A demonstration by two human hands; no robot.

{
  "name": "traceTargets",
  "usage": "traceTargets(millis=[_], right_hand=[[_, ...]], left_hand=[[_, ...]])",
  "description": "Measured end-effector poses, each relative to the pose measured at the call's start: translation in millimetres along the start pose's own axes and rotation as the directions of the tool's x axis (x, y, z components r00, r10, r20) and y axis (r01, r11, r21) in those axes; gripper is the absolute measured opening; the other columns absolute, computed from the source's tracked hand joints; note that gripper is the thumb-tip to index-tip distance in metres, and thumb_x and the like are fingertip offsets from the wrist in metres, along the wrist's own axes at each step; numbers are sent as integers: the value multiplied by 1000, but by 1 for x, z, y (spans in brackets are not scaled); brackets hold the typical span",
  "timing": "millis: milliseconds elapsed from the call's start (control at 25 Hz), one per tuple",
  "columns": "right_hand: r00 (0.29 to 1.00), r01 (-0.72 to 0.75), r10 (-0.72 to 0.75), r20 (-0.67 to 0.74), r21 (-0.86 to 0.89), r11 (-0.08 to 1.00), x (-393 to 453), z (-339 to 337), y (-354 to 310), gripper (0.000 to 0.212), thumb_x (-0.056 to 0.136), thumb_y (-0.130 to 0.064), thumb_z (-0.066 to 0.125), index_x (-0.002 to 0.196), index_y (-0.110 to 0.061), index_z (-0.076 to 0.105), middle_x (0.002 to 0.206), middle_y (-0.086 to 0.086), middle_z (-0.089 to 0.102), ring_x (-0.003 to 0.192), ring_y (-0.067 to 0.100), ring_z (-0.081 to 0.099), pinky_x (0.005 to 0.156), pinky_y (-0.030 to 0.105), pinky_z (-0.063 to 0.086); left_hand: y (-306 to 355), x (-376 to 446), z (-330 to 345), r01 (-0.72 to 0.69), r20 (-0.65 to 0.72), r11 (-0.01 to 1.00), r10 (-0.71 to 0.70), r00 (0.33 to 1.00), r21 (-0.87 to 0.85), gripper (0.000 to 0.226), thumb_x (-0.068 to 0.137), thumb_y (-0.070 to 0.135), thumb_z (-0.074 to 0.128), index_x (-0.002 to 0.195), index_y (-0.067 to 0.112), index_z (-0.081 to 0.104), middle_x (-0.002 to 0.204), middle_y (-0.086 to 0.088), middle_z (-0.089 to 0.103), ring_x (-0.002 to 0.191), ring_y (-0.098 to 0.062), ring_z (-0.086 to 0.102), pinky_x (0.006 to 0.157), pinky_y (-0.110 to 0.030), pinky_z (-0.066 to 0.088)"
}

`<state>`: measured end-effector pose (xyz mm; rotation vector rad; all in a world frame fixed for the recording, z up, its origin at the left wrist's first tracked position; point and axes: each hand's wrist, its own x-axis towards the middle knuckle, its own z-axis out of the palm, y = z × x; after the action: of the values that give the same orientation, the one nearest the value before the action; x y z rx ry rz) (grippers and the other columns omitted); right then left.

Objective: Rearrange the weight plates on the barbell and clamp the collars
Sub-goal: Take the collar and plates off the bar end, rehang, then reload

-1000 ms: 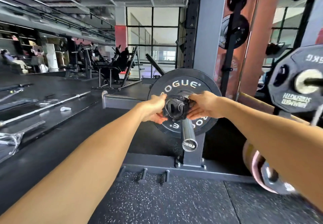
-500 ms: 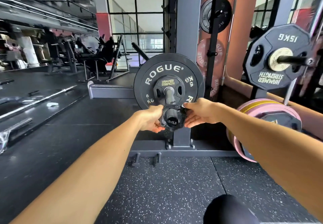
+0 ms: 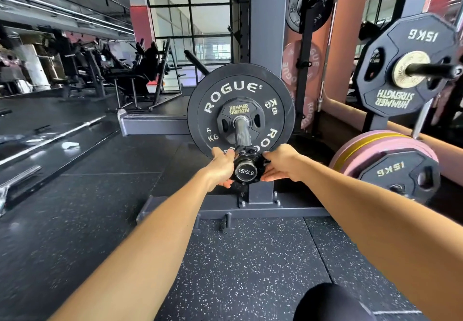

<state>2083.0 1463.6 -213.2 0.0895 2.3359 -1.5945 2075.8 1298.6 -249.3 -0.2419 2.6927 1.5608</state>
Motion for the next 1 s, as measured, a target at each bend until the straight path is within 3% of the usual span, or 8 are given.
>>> traceTargets(millis=[120,320,440,600,760,840,1000], right_hand=[[999,11,-11,-45,-3,1000,26,-2,-5,37,106,-21,37,95,8,57,99,25,68,77,33,68,59,29,57],[994,30,-29,-101,5,1000,88,-5,-15,34,105,-24,41,106,6,58,75,18,65,62,28,65,61,35,58],[990,46,-42,-136,26,999,127,-8,-23,36,103,-25,46,109,8,57,82,23,67,60,29,66,59,38,59],[984,62,-46,-174,85,994,182,-14,-33,33,102,-30,49,108,3,47,93,23,67,64,33,69,58,40,60],[975,99,-75,-210,106,989,229,-20,-39,25,102,-28,50,102,-3,50,82,15,61,59,30,66,60,43,60],[964,119,-100,-248,62,991,251,-21,-43,27,101,-28,53,101,-1,54,84,16,61,55,26,62,55,40,60],[939,160,-150,-309,5,987,290,-27,-53,29,99,-25,57,89,2,58,66,11,60,47,22,59,40,32,55]], left_hand=[[2,24,1,17,-4,998,-17,1000,-55,48,104,46,19,129,5,18,84,-11,55,60,-19,52,53,-29,50],[11,79,-2,21,-5,996,-21,1000,-82,42,103,48,20,122,10,21,86,-11,54,68,-22,51,60,-33,48],[10,117,-2,14,-15,995,-15,1000,-95,45,104,48,20,125,9,21,81,-9,53,63,-19,50,56,-31,46],[11,176,0,1,-58,996,-6,998,-89,52,104,48,20,134,5,19,86,-9,53,61,-20,52,66,-38,51],[16,229,0,-11,-114,1000,10,993,-12,42,104,47,20,121,9,22,89,-9,52,74,-21,52,77,-40,45],[17,249,-1,-17,-130,1000,16,991,-11,35,104,45,21,114,11,20,82,-6,49,69,-17,48,75,-37,40],[19,284,1,-31,-149,997,21,989,-66,31,105,45,22,111,14,19,80,-5,49,62,-16,48,54,-30,40]])
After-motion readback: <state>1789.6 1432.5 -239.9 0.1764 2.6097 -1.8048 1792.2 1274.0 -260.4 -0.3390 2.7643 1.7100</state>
